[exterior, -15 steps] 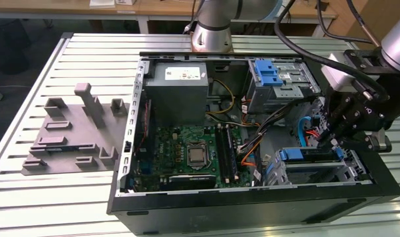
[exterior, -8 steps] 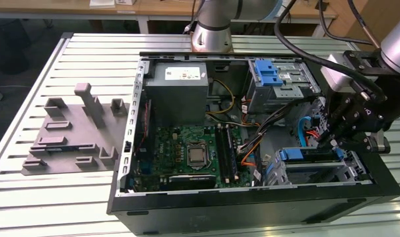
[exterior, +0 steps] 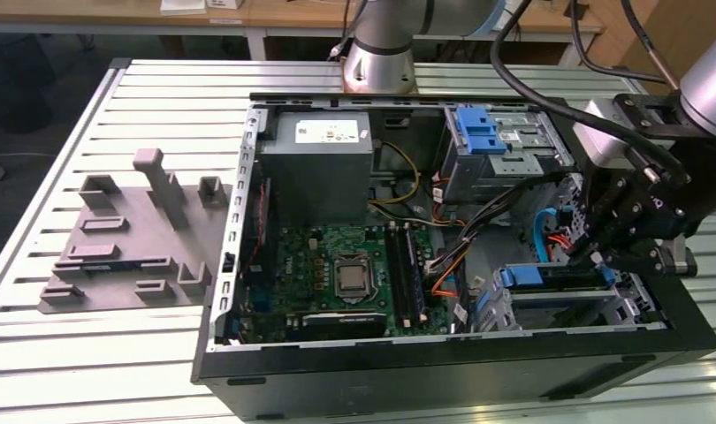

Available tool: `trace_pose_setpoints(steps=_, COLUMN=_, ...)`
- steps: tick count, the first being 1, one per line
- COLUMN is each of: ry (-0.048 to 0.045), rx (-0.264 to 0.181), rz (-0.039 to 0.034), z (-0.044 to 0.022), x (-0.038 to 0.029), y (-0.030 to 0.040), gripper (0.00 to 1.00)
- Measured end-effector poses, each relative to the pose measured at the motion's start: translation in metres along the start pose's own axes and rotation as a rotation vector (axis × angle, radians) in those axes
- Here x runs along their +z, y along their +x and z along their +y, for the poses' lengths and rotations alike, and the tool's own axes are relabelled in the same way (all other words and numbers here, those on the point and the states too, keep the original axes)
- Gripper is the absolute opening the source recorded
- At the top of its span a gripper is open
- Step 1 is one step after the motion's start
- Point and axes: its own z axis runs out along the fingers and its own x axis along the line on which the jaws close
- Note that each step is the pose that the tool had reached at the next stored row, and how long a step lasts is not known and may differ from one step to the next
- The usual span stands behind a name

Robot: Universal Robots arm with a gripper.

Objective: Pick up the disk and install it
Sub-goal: 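Insert the first disk wire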

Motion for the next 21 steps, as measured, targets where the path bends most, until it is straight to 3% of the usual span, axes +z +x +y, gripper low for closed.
trace_pose_setpoints(steps=21, ry=0.0001, rx=0.005, rz=-0.0004, z=-0.0003, x=0.0031, y=0.0033, gripper=0.17)
